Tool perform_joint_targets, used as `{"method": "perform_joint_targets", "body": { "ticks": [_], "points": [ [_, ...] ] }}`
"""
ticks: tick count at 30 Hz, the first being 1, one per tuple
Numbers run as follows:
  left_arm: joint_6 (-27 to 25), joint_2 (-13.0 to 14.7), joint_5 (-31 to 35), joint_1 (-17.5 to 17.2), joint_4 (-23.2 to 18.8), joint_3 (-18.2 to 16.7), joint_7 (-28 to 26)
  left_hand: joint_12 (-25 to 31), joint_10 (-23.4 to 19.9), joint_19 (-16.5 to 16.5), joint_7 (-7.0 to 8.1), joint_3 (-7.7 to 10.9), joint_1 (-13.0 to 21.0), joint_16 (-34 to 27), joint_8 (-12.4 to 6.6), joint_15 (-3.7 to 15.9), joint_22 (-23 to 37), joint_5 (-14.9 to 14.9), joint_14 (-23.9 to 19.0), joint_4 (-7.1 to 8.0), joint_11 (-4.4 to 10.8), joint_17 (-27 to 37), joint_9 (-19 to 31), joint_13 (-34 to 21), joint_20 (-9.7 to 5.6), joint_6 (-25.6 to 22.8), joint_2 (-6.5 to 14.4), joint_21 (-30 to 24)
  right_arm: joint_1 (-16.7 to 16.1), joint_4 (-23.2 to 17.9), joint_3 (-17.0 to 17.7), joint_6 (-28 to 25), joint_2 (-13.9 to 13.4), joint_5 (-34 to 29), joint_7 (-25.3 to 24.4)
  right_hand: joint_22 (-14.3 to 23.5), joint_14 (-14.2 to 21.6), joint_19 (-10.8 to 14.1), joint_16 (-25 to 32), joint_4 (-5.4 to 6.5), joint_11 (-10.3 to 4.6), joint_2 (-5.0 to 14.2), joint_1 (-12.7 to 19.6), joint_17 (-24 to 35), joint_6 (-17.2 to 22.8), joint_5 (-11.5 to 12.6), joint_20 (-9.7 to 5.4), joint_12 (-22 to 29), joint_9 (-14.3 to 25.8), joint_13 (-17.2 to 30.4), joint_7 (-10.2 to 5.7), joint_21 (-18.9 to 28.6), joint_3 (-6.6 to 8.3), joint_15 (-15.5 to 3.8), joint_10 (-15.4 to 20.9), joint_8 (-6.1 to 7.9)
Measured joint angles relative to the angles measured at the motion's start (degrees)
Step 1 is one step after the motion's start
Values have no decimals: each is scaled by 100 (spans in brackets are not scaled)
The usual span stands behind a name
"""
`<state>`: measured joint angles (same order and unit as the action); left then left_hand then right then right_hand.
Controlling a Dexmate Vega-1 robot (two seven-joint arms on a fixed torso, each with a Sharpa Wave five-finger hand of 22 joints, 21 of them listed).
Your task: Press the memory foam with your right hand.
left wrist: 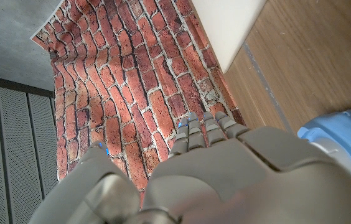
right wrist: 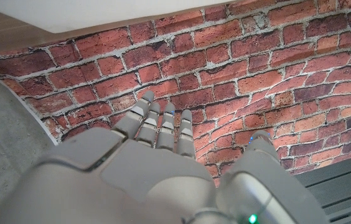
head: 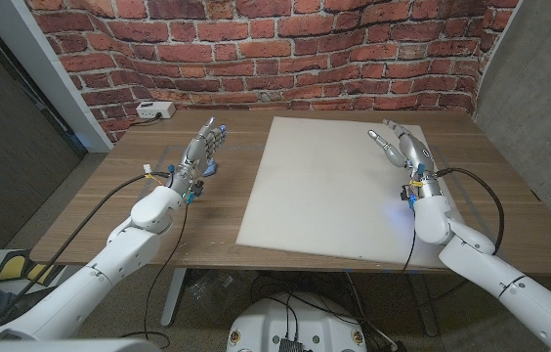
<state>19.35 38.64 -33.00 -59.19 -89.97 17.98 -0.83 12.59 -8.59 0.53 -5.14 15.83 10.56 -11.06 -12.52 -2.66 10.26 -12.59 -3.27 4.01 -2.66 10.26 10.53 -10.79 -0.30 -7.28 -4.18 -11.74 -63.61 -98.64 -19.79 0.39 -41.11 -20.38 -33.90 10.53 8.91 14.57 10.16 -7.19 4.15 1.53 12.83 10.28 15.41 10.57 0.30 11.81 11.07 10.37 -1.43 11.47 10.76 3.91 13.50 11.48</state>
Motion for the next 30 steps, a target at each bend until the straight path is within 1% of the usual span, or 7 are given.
{"method": "perform_joint_targets", "body": {
  "ticks": [4, 10, 15, 19, 26, 28, 30],
  "points": [
    [0, -7, 0, -5, 0, 2, -14, 0, -22, -16, 22, 0, 0, 0, 0, 31, 0, 0, -31, 0, -22, 0, 0, 0, 16, -22, 0, 0, 0, -130, -50, -325, -85, -57, 117, 0, 0, -1, 0, -31, -19, 83, 83, 0, 58, 0, 2, 30, 0, 18, -20, 0, 35, 0, 80, 37],
    [-5, -12, 12, -23, -13, 9, -49, 0, -68, -32, 32, 0, 15, 0, 0, -1, 0, 0, -62, 0, -16, 0, 0, 0, 32, -31, 15, 0, 11, -263, -138, -687, -185, -130, 263, 0, 0, -31, 0, -23, -19, 169, 169, 0, 120, 0, 32, 30, 0, 18, -21, 0, 105, 0, 142, 39],
    [-6, -12, 33, -56, -48, 9, -76, 0, -90, -32, 54, 0, 14, 0, 0, 17, 0, 0, -80, 1, -37, 0, 0, 0, 31, -54, 15, 0, 52, -370, -240, -969, -283, -229, 398, 0, 0, -31, 0, -56, -42, 227, 227, 0, 191, 0, 32, 30, -16, 18, -92, 0, 138, 0, 165, 62],
    [-6, 7, 53, -97, -90, 6, -104, 0, -99, -29, 73, 0, 14, 0, 0, -1, 0, 0, -123, 1, -46, 0, 0, 0, 116, -72, 15, 0, 88, -450, -313, -1167, -355, -300, 517, 0, 0, -30, 0, -55, -41, 250, 251, -16, 191, 0, 32, 30, -16, 18, -92, 0, 168, 0, 164, 62],
    [46, 46, 100, -179, -173, -44, -170, 0, -191, -51, 125, 0, 15, 0, 0, 63, 0, 0, -186, 1, 46, 0, 0, 0, 156, -124, 15, 0, 166, -574, -470, -1580, -490, -458, 763, 0, 45, -50, 23, -103, -41, 373, 373, -16, 191, 0, 52, 30, -15, 17, -92, 0, 263, -44, 164, 62],
    [57, 50, 105, -202, -186, -55, -177, 0, -229, -51, 156, -16, 16, 0, 0, 101, 0, 0, -225, -16, 83, 0, 0, 0, 156, -156, 16, 0, 187, -600, -510, -1624, -515, -477, 785, 0, 45, -50, 23, -110, -41, 387, 387, -16, 145, 0, 52, 30, -15, 17, -118, 0, 270, -44, 164, 18],
    [70, 53, 105, -207, -186, -59, -181, 0, -268, -66, 175, -16, 61, 0, 0, 102, 0, 0, -225, -15, 82, 0, 0, 0, 141, -175, 61, 0, 210, -637, -564, -1734, -545, -531, 847, 0, 94, -50, 31, -134, -40, 408, 408, -16, -120, 0, 52, 30, -15, 17, -127, 0, 294, -80, 163, -71]
  ]
}}
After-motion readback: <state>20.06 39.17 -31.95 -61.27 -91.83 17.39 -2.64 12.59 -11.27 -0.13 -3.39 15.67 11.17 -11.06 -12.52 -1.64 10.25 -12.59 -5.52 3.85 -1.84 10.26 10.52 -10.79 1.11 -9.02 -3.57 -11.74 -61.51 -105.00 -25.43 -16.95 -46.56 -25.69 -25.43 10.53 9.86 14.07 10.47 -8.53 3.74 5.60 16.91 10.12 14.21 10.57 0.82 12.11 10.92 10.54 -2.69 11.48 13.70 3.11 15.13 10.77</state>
